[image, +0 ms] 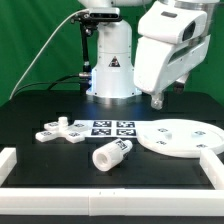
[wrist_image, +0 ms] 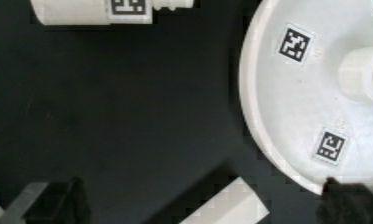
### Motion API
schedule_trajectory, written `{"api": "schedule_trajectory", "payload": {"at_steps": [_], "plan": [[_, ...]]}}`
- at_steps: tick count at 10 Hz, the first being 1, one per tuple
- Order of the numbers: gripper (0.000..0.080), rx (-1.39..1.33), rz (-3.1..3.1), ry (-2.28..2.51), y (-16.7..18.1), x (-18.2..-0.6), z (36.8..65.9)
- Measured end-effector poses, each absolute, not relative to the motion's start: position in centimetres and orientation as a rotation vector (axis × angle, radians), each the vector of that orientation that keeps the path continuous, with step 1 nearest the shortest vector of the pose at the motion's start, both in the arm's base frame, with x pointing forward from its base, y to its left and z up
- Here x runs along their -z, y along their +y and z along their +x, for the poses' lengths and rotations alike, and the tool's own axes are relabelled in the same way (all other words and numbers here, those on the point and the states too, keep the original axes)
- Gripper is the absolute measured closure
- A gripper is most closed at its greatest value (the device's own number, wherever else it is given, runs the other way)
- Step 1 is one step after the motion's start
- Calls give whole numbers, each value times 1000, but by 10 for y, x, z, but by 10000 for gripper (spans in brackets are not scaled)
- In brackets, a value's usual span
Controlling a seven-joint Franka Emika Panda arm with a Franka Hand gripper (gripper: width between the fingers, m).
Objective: Assemble round table
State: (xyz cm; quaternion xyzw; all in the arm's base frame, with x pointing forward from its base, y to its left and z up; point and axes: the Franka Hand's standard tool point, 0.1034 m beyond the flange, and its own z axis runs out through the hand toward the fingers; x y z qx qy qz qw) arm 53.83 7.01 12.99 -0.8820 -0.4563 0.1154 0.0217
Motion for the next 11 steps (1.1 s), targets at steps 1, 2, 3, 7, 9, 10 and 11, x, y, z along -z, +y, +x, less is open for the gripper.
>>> {"api": "schedule_trajectory", "payload": {"at_steps": [1,2,3,7,9,10,11], "plan": [[150,-358,-2733,-1415,70,-130,538],[150,-358,-2733,-1415,70,-130,538],[150,-357,-2733,-1413,70,-130,538],[150,-249,-2811,-1365,48,-123,545],[150,-293,-2759,-1395,15,-118,546],[150,-295,-2765,-1386,14,-118,548],[150,-298,-2763,-1387,14,-117,547]]}}
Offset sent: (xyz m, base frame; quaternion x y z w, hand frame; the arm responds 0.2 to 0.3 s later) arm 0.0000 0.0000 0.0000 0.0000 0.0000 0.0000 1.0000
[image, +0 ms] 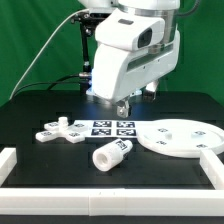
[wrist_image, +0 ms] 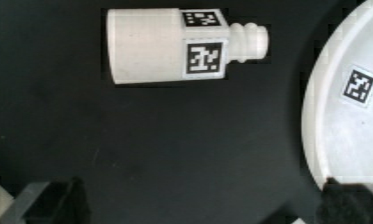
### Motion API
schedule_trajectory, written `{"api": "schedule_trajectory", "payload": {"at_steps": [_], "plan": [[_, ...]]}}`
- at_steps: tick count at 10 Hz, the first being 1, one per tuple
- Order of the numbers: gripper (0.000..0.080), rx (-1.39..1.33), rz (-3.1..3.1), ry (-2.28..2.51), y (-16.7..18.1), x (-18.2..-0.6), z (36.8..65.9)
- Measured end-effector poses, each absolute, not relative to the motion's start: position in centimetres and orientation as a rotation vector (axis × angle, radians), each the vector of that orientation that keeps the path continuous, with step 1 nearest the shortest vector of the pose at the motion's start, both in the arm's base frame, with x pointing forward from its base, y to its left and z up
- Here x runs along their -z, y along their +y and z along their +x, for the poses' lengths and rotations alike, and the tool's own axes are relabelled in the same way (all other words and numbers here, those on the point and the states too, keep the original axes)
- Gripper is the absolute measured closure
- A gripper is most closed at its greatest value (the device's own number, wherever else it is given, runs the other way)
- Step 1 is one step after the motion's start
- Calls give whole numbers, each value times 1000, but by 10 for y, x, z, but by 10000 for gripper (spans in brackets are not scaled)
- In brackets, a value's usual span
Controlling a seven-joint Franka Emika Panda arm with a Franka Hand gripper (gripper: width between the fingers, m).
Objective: Assemble round table
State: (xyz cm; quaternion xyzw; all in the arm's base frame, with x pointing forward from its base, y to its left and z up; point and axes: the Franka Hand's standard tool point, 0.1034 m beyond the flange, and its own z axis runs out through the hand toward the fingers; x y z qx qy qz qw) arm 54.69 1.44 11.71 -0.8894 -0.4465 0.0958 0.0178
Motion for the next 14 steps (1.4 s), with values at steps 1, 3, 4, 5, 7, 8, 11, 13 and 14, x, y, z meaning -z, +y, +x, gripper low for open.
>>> {"api": "schedule_trajectory", "payload": {"at_steps": [1,3,4,5,7,8,11,13,14], "plan": [[150,-299,-2763,-1386,14,-117,547],[150,-285,-2791,-1342,12,-116,547],[150,-210,-2839,-1291,2,-113,549],[150,-198,-2919,-1116,-9,-109,543],[150,-184,-2979,-798,-28,-99,544],[150,-185,-3015,-687,-25,-100,545],[150,-192,-3078,-309,-22,-97,545],[150,-209,-3091,249,-32,-85,549],[150,-226,-3046,477,-33,-74,547]]}}
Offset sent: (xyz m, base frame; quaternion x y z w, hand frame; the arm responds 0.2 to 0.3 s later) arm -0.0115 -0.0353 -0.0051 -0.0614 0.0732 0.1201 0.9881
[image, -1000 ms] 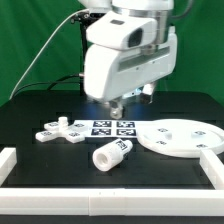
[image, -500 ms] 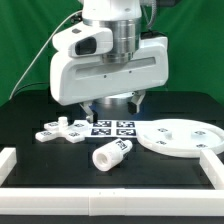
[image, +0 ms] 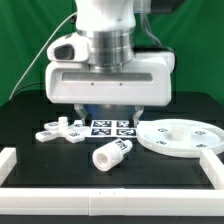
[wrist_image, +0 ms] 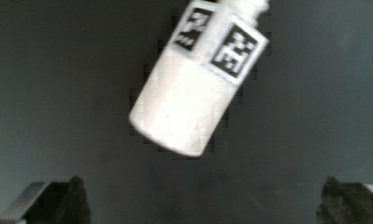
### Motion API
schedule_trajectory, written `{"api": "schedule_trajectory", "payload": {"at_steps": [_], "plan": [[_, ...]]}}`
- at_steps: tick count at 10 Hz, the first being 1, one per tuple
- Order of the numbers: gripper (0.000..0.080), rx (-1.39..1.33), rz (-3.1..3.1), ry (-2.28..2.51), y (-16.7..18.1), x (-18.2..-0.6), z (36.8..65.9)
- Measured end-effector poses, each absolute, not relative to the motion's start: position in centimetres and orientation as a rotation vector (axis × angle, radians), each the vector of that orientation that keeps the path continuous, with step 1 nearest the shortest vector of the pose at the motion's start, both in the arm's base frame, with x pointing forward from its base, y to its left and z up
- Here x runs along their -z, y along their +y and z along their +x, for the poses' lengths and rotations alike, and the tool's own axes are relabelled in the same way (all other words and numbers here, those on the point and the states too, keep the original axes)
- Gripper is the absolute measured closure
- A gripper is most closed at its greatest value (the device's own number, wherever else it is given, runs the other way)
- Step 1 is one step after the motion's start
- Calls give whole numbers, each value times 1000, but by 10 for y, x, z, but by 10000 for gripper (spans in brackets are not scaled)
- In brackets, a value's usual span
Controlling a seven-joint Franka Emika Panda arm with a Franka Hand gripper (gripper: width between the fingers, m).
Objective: Assemble round table
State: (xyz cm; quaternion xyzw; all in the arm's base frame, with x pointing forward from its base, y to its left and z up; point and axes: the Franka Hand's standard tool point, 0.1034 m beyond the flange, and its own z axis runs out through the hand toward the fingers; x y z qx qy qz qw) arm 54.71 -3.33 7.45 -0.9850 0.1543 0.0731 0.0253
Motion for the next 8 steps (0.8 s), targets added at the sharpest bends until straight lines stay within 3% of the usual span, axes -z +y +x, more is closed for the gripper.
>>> {"api": "schedule_trajectory", "payload": {"at_steps": [5,8], "plan": [[150,-293,-2969,725,-34,-64,541],[150,-442,-2922,764,-44,-48,536]]}}
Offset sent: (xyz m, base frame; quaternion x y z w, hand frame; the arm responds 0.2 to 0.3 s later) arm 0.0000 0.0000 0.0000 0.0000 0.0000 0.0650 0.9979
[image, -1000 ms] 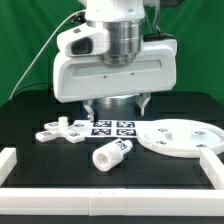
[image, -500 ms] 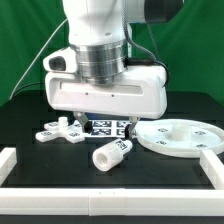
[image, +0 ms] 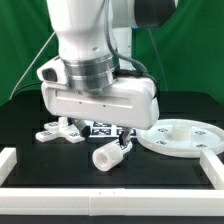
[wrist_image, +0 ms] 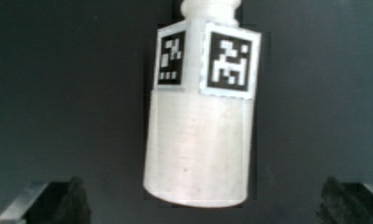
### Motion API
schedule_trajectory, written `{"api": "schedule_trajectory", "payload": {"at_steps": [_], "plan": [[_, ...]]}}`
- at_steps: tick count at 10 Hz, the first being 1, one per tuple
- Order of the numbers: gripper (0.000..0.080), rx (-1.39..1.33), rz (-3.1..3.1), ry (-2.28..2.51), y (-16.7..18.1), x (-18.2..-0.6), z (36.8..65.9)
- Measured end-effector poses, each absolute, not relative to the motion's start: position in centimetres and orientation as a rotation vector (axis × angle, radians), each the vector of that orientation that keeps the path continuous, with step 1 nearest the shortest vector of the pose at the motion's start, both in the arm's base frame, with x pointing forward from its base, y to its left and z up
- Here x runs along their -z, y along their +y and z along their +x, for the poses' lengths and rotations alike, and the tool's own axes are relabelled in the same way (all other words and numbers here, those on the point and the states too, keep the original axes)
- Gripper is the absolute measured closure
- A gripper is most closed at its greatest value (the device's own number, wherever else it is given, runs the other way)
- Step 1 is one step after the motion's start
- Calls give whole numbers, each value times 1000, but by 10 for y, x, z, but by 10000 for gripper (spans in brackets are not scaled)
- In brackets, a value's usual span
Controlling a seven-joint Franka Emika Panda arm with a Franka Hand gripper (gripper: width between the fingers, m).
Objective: Assemble round table
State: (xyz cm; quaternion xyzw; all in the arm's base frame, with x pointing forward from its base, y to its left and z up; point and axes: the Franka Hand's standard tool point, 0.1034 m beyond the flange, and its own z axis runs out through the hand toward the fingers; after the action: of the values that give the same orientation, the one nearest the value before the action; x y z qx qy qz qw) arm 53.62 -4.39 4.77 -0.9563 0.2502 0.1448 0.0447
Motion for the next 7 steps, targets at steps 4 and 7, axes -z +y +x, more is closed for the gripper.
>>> {"api": "schedule_trajectory", "payload": {"at_steps": [4,7], "plan": [[150,-385,-2957,759,-37,-17,528],[271,-384,-2963,737,-31,-16,528]]}}
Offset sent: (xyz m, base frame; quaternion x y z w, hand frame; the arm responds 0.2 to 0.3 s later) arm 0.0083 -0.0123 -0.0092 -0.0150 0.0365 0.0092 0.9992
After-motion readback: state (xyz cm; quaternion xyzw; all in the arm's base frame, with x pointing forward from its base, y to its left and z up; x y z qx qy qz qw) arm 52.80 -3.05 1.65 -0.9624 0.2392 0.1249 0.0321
